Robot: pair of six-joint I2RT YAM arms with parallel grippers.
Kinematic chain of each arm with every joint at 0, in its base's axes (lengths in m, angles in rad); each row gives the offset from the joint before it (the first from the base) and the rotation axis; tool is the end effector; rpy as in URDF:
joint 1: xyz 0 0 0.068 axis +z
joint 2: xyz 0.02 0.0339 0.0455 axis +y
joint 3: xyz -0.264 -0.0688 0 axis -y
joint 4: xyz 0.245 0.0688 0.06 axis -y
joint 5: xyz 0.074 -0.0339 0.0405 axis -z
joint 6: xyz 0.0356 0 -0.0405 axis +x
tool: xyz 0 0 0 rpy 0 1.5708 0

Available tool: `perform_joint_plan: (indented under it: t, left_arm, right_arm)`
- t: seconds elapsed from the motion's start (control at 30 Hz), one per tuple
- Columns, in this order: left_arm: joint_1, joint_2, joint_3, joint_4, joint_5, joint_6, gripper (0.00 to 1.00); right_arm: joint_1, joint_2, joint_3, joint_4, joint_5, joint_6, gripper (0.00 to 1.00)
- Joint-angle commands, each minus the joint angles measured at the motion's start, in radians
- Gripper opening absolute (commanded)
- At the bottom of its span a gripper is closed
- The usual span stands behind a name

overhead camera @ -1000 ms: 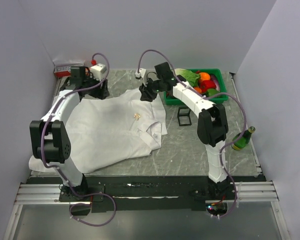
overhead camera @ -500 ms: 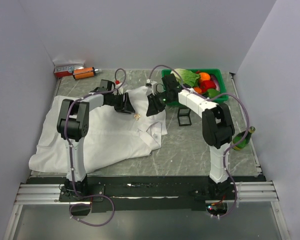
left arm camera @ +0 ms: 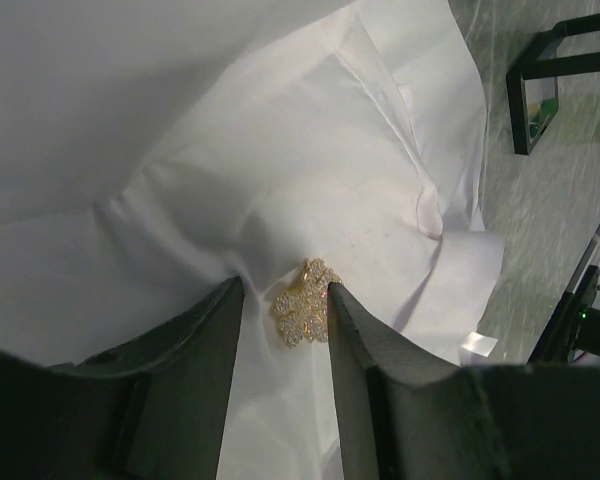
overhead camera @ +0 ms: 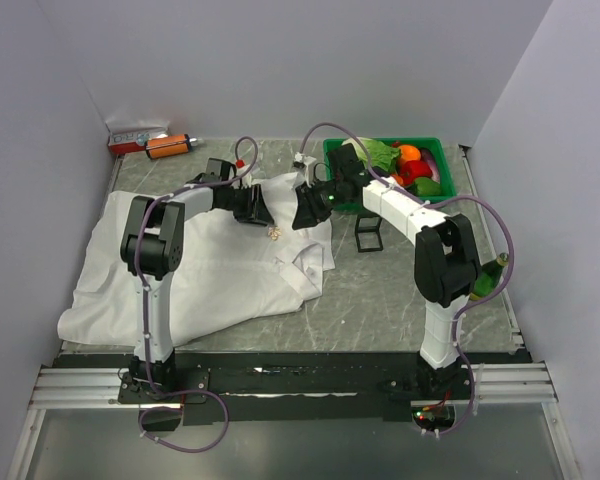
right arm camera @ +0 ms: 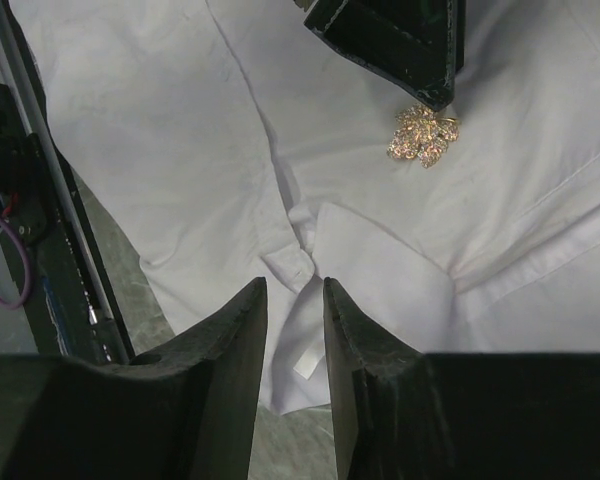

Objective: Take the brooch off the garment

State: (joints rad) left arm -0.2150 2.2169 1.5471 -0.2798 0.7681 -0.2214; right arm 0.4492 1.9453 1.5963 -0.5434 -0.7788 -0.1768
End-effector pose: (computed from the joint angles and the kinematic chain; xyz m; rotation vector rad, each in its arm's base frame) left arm 0.4502 -0.1236 0.1382 0.3123 2.4695 -1.1454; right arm 0.3762 0.2091 0.2545 -1.0551 2.1470 1.0760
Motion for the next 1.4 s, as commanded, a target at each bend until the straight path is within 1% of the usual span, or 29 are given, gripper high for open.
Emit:
perform_joint_plan:
  t: [0.0, 0.13, 0.17, 0.3, 0.4, 0.53, 0.77, 0.83, 0.9, 1.13, 1.17, 1.27, 1.37]
  left_arm:
    - [-0.009, -0.098, -0.056, 0.039, 0.010, 0.019, 0.45]
    - [-0.012, -0.100, -0.050, 0.015, 0.017, 0.022, 0.42]
    - [-0.014, -0.102, -0.051, 0.019, 0.022, 0.021, 0.40]
    - [-0.017, -0.135, -0.068, 0.073, 0.037, 0.007, 0.41]
    - [-0.021, -0.091, -0.019, 0.016, 0.028, 0.022, 0.40]
    - [-0.023, -0.053, 0.008, -0.012, 0.000, 0.039, 0.42]
    - [-0.023, -0.013, 0.057, -0.094, -0.101, 0.096, 0.43]
    - [-0.023, -0.002, 0.068, -0.116, -0.099, 0.103, 0.44]
    - [-0.023, 0.003, 0.068, -0.139, -0.087, 0.106, 0.43]
    - [-0.024, 0.001, 0.045, -0.133, -0.023, 0.102, 0.37]
    - [-0.027, 0.000, 0.045, -0.133, -0.021, 0.100, 0.35]
    - [-0.029, -0.008, 0.048, -0.130, -0.047, 0.088, 0.34]
    - [-0.029, -0.063, 0.001, -0.056, -0.096, 0.067, 0.36]
  right_arm:
    - [0.003, -0.045, 0.017, 0.010, 0.003, -0.009, 0.37]
    - [0.005, -0.042, 0.019, 0.008, -0.002, -0.009, 0.37]
    - [0.003, -0.043, 0.019, 0.008, -0.002, -0.009, 0.37]
    - [0.003, -0.049, 0.022, 0.003, 0.007, -0.018, 0.38]
    - [0.003, -0.049, 0.021, -0.001, 0.006, -0.021, 0.38]
    - [0.003, -0.052, 0.025, -0.003, 0.007, -0.023, 0.38]
    - [0.006, -0.062, 0.014, -0.006, 0.015, -0.030, 0.39]
    - [0.005, -0.062, 0.011, -0.003, 0.016, -0.026, 0.39]
    - [0.003, -0.062, 0.010, -0.001, 0.016, -0.026, 0.39]
    - [0.005, -0.048, 0.017, 0.002, 0.021, -0.027, 0.39]
    - [0.003, -0.046, 0.017, 0.000, 0.021, -0.027, 0.39]
    - [0.003, -0.045, 0.021, -0.003, 0.019, -0.029, 0.39]
    - [0.003, -0.048, 0.019, -0.003, 0.023, -0.029, 0.39]
